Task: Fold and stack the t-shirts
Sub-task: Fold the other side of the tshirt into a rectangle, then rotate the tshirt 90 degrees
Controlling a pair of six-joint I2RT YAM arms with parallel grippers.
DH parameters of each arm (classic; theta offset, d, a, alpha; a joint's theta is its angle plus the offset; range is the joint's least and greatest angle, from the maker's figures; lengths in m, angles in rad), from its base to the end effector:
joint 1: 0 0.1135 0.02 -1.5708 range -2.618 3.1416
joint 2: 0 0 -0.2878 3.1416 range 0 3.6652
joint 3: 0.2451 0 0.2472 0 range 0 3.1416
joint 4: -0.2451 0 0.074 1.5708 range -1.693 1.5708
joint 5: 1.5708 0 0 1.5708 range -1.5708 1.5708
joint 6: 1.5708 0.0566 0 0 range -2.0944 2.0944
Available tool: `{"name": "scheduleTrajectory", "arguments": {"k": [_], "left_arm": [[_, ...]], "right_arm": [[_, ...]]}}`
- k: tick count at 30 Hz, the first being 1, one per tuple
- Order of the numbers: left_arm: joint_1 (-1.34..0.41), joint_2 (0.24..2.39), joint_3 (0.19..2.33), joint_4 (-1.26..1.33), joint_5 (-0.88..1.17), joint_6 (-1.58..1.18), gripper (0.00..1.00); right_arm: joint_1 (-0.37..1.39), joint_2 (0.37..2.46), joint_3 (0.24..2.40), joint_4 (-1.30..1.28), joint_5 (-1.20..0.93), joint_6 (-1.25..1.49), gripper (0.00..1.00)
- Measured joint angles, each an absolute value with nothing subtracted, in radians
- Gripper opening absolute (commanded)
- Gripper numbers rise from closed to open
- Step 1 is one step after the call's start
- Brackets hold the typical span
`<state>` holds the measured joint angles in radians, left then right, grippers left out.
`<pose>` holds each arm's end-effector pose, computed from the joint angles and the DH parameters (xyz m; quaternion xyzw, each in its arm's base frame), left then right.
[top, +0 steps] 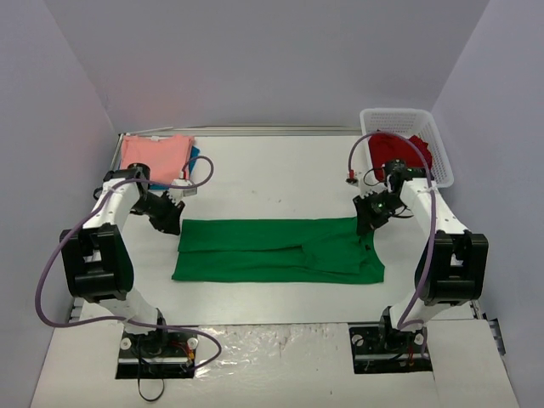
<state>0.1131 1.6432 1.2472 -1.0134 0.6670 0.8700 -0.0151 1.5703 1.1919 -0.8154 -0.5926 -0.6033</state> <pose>0.3063 -0.0005 0.2465 0.3725 0.8654 -0.2517 0.2212 0.3098 0.0269 0.2560 -0.3247 0.8833 0.2187 0.2580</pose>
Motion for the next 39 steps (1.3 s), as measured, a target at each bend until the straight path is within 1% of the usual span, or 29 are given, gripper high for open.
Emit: {"name": "scheduleTrajectory", "arguments": {"k": [5, 14, 25, 30, 39], "left_arm": [[0.069, 1.646, 1.267, -0.966, 0.651, 0.821, 0.02], [-0.128, 1.718, 1.268, -0.833, 0.539, 0.719, 0.03], [-0.151, 1.824, 1.269, -0.751, 0.382, 0.685, 0.02], [-0.171, 1.826, 1.251, -0.726, 0.347, 0.686, 0.02], [-0.191, 1.827, 1.210, -0.699, 0.321, 0.674, 0.02]], "right_arm": [[0.060, 1.664, 1.192, -0.811, -0.498, -0.570, 0.00], [0.134, 1.768, 1.193, -0.812, -0.385, -0.527, 0.00], [0.142, 1.944, 1.236, -0.817, -0.334, -0.511, 0.00], [0.146, 2.020, 1.339, -0.865, -0.320, -0.498, 0.00], [0.146, 2.246, 1.707, -0.984, -0.307, -0.472, 0.00]]}}
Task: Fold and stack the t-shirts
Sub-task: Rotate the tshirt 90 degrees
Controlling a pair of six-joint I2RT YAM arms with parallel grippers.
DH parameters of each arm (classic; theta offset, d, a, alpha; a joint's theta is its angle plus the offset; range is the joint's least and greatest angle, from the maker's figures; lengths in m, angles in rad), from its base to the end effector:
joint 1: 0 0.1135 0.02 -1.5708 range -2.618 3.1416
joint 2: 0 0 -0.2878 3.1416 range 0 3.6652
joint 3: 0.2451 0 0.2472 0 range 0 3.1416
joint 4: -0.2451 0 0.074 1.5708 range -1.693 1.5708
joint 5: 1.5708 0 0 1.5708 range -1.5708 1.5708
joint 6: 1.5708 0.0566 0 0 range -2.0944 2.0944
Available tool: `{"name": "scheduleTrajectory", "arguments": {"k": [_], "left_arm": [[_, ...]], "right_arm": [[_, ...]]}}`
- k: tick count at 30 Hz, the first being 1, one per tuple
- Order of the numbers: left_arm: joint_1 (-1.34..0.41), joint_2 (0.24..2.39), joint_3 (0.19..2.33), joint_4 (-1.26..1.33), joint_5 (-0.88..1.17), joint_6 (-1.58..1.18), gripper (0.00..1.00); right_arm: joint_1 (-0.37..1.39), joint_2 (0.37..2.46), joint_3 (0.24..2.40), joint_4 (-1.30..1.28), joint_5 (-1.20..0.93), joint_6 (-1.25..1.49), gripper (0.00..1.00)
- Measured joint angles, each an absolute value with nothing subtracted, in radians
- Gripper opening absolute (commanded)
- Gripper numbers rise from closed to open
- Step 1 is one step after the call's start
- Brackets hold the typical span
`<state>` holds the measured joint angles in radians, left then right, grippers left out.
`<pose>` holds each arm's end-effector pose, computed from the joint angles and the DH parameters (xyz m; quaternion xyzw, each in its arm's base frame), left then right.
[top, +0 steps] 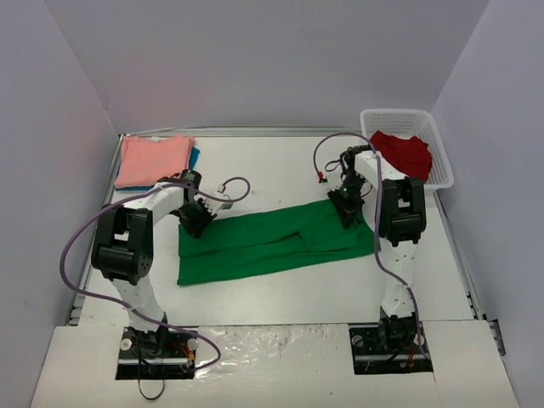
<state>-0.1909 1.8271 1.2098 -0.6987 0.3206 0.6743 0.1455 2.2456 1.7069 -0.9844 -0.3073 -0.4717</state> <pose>0.3456 -0.0850 0.1784 0.4289 0.8805 -0.1237 0.1597 0.4354 0.0811 0.1389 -0.3035 0.9402 0.1471 0.0481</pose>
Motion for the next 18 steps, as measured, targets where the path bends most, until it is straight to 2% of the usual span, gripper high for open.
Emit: {"name": "scheduleTrajectory", "arguments": {"k": [7, 13, 18], "left_arm": [[-0.224, 1.808, 1.182, -0.671, 0.284, 0.649, 0.02], [-0.272, 1.806, 1.181, -0.673, 0.264, 0.619, 0.02], [-0.321, 1.805, 1.181, -0.676, 0.282, 0.584, 0.02]], "right_arm": [[0.147, 2.454, 2.119, -1.026, -0.313, -0.427, 0.00], [0.165, 2.649, 2.509, -0.952, -0.302, -0.361, 0.00], [0.200, 2.692, 2.578, -0.828, -0.272, -0.310, 0.00]]}}
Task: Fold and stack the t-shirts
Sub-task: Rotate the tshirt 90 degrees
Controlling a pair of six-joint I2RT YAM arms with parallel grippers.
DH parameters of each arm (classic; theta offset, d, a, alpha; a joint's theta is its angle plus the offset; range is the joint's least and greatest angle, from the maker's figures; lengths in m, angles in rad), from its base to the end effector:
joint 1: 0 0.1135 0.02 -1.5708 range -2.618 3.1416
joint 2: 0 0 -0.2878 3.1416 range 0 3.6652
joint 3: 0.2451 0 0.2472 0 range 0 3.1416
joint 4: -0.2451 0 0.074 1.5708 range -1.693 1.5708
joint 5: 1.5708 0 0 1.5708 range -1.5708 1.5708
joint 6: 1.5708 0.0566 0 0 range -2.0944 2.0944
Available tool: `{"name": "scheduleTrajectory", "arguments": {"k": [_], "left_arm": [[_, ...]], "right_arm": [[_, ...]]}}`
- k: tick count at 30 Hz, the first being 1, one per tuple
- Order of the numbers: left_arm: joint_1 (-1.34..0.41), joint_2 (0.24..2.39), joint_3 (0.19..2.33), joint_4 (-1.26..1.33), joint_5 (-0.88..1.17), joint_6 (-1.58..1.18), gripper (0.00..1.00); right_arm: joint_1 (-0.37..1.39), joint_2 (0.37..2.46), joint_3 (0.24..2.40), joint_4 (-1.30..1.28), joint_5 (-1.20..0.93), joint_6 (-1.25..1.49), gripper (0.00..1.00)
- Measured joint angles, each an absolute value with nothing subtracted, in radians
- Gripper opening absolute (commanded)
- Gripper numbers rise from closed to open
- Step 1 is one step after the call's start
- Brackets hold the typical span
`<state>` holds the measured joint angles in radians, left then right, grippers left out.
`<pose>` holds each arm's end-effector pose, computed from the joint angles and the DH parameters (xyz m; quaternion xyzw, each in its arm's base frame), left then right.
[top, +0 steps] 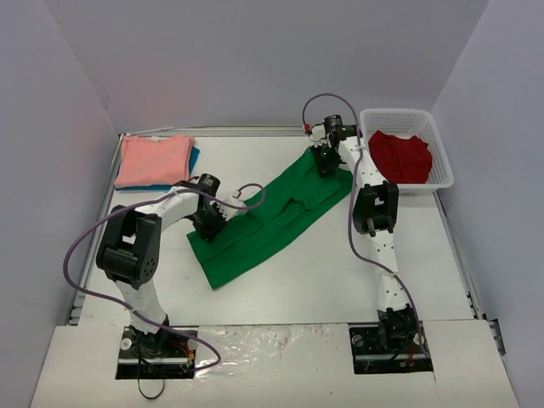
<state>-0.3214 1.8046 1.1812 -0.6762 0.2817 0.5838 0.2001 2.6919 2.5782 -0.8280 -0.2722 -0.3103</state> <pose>0.3279 -0.1257 0.1785 0.4461 0.8739 -0.1204 0.1509 0.5849 0.1341 0.1671 -0.2784 0.9010 0.1119 0.3132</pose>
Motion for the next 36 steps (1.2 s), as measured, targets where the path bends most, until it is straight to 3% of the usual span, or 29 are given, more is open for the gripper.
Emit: {"name": "scheduleTrajectory", "arguments": {"k": [14, 36], "left_arm": [[-0.706, 1.808, 1.181, -0.675, 0.391, 0.422, 0.02], [-0.954, 1.982, 1.399, -0.747, 0.540, 0.272, 0.02]], "right_arm": [[0.290, 2.746, 2.627, -0.603, -0.222, -0.221, 0.00], [0.368, 2.779, 2.652, -0.481, -0.225, -0.191, 0.00]]}}
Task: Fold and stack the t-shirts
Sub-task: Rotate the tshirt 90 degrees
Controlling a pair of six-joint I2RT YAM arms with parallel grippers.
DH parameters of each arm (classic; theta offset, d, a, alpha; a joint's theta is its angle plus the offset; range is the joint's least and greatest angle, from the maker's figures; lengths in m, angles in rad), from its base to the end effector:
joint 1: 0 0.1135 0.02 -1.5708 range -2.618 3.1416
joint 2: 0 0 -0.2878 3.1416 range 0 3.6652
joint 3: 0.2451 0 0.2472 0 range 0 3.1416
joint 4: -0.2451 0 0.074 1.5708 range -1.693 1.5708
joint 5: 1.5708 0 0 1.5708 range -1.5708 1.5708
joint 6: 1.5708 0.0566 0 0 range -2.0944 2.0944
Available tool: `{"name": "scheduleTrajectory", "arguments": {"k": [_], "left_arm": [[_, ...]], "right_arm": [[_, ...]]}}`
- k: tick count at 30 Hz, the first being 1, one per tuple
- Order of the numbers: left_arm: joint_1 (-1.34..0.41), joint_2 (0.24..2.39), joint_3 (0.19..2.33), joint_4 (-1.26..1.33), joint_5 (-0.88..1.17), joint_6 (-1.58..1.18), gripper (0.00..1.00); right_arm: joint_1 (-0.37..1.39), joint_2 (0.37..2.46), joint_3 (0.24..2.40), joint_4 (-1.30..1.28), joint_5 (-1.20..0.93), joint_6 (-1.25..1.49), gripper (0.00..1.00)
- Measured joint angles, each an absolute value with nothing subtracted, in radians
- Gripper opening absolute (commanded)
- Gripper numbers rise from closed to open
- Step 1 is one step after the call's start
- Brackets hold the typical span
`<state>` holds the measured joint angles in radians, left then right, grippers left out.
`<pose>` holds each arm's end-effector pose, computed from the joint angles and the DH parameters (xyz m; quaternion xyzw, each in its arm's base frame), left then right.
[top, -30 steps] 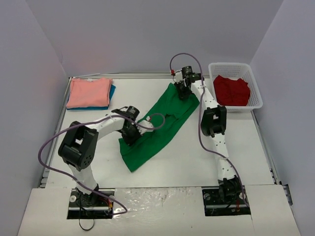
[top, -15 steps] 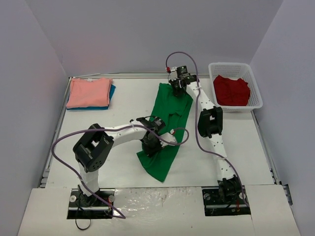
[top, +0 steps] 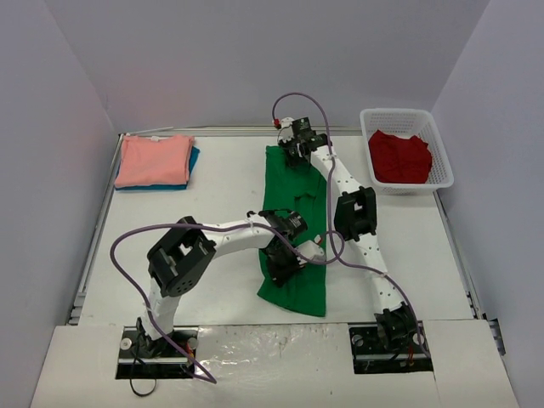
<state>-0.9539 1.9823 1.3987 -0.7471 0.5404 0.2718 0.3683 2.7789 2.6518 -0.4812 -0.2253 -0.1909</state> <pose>0.2062 -0.3410 0.1762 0.5765 0.7643 -0.2883 0.0201 0.5931 0.2424 0.1709 -0.2931 0.8322 0.1400 0.4493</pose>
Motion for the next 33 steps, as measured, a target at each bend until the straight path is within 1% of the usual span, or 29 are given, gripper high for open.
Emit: {"name": "scheduleTrajectory", "arguments": {"k": [11, 15, 18, 22, 27, 30, 33], "left_arm": [[-0.974, 1.946, 1.400, -0.850, 0.593, 0.321, 0.03], [-0.974, 1.864, 1.448, -0.913, 0.618, 0.364, 0.02], [-0.953, 1.770, 1.477, -0.923, 0.628, 0.385, 0.02], [-0.837, 1.645, 1.532, -0.927, 0.647, 0.385, 0.02], [-0.590, 1.528, 1.544, -0.843, 0.596, 0.336, 0.02], [-0.459, 1.469, 1.500, -0.781, 0.553, 0.296, 0.02], [-0.349, 1.428, 1.442, -0.740, 0.527, 0.253, 0.02]], "right_arm": [[0.387, 2.752, 2.611, -0.471, -0.191, -0.243, 0.00], [0.395, 2.686, 2.558, -0.476, -0.177, -0.262, 0.00], [0.396, 2.584, 2.473, -0.473, -0.168, -0.273, 0.00], [0.387, 2.394, 2.288, -0.455, -0.153, -0.289, 0.00], [0.367, 2.189, 2.018, -0.445, -0.138, -0.315, 0.00], [0.356, 2.114, 1.845, -0.471, -0.144, -0.326, 0.00], [0.358, 2.092, 1.716, -0.515, -0.173, -0.337, 0.00]]}}
